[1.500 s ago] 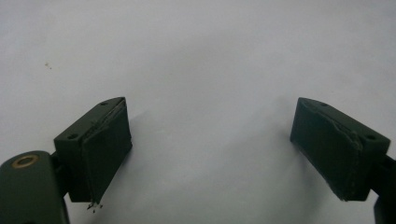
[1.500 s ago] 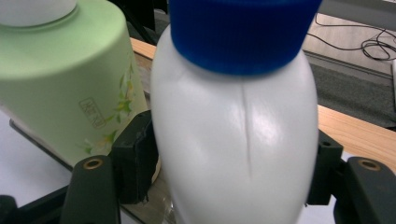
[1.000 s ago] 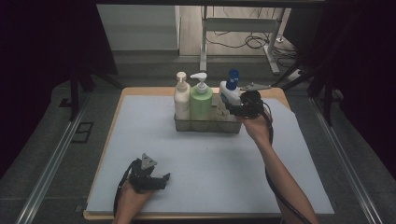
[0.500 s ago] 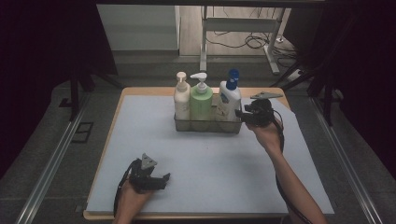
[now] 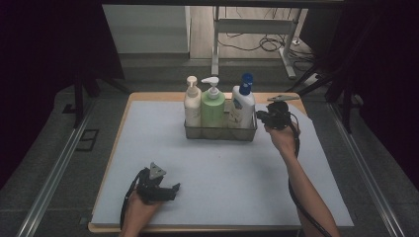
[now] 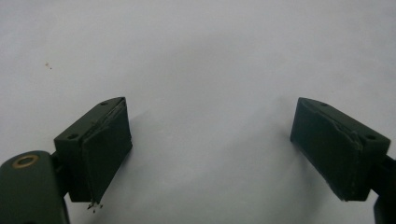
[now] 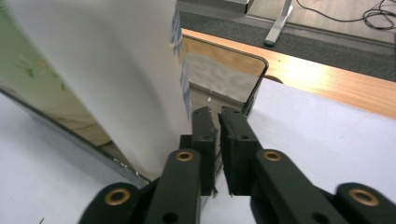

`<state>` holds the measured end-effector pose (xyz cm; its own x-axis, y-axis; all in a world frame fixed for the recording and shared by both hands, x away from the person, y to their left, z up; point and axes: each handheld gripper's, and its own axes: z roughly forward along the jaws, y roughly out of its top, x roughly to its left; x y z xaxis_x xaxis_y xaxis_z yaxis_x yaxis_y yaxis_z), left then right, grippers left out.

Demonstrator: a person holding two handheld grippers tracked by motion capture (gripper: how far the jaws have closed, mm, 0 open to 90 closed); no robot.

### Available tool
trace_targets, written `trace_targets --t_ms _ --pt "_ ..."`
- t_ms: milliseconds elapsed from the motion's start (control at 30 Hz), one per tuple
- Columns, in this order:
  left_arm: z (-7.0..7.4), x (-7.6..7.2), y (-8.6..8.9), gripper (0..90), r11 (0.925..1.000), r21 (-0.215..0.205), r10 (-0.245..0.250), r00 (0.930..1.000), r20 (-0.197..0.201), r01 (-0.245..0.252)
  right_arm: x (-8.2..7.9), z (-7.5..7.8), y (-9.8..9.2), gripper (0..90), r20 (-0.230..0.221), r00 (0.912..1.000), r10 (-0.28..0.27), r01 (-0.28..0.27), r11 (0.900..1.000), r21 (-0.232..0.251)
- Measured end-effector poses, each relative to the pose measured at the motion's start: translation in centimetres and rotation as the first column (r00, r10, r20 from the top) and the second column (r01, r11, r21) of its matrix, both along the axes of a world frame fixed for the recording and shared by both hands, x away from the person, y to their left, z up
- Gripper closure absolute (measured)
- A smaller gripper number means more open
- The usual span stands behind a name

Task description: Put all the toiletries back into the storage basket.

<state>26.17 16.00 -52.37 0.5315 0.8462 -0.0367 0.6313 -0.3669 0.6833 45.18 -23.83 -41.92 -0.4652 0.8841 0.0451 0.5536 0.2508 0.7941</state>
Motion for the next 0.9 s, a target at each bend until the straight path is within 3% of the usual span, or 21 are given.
trace_targets --t_ms 400,700,900 --pt "0.0 0.0 0.0 12.1 1.0 0.001 -0.001 1.0 0.0 0.001 2.2 -1.7 1.1 89.6 -0.055 0.9984 0.009 -0.006 0.999 0.05" --pt "0.0 0.0 0.0 12.1 1.0 0.0 -0.001 1.0 -0.001 0.001 3.1 -3.4 1.8 89.7 -0.089 0.996 -0.011 0.013 1.0 0.028" --pt "0.0 0.0 0.0 12.1 1.0 0.0 -0.001 1.0 -0.001 0.001 3.1 -3.8 2.2 89.7 -0.097 0.9952 -0.006 0.009 1.0 0.028"
